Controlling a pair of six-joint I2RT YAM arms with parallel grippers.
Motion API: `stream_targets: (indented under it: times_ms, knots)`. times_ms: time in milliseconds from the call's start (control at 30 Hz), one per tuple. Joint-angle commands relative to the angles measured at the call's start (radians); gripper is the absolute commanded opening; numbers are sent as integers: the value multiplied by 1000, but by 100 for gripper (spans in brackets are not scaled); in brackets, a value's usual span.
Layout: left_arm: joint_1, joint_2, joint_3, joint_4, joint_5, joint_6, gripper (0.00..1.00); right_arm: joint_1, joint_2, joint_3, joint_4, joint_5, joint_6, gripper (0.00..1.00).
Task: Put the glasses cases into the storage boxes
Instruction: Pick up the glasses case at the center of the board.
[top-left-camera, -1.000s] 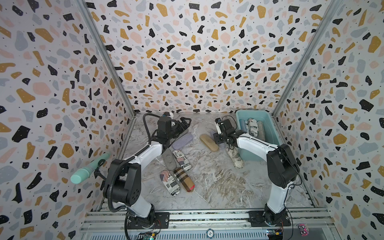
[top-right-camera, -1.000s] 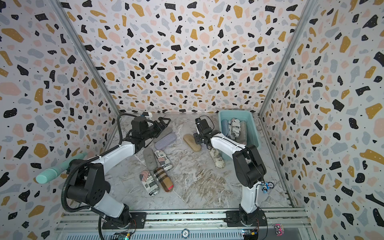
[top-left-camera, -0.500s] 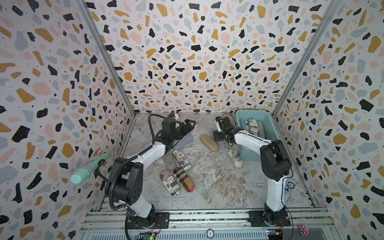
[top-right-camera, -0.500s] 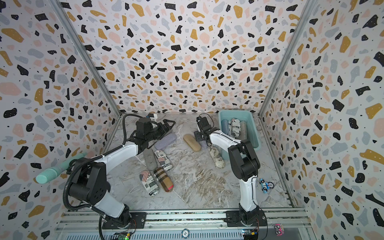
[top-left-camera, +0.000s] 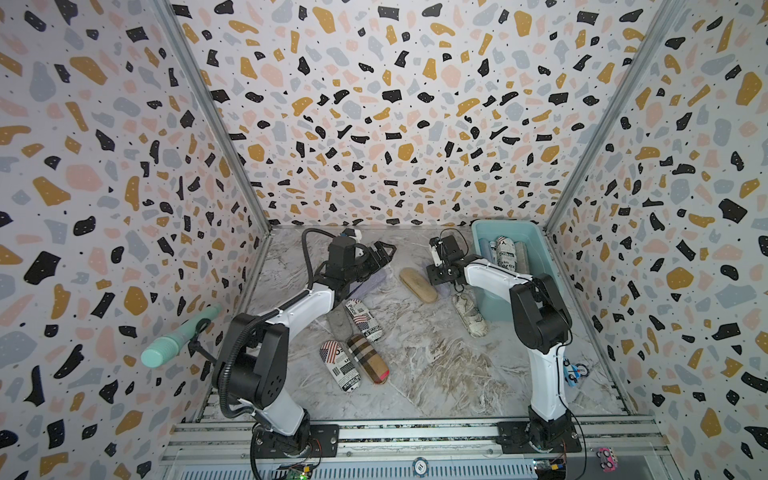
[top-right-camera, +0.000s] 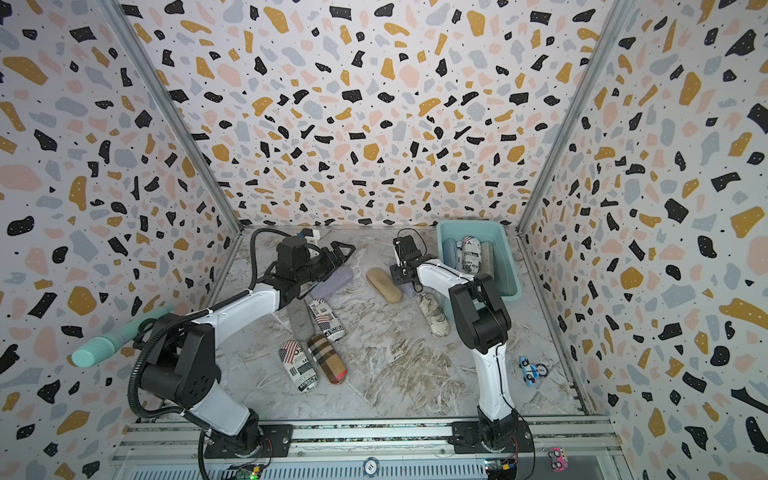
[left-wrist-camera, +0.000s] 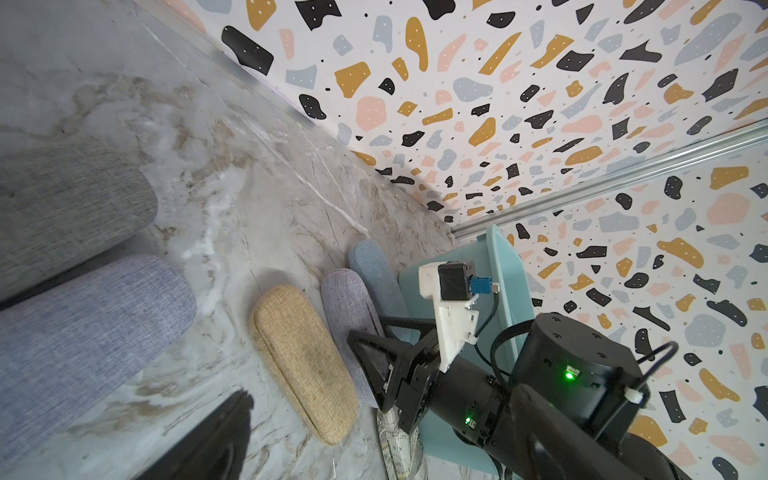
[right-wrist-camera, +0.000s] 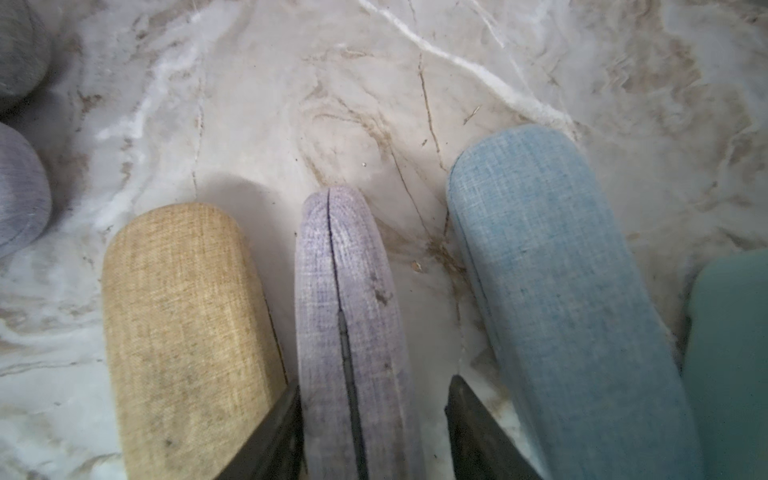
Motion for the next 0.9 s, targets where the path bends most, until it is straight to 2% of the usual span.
stream_targets:
  times_ms: [0,333,867]
  knots:
    - [-3,2,24,14,10,18,98,-3,-9,26,-30,-20,-8,51]
    - [-3,0,26,11,13,18,98,-2,-45,-4,-3,-34,-4,36]
    - [-4,-10,28,22,22,18,98,13,-226,39,-9,-20,-7,34]
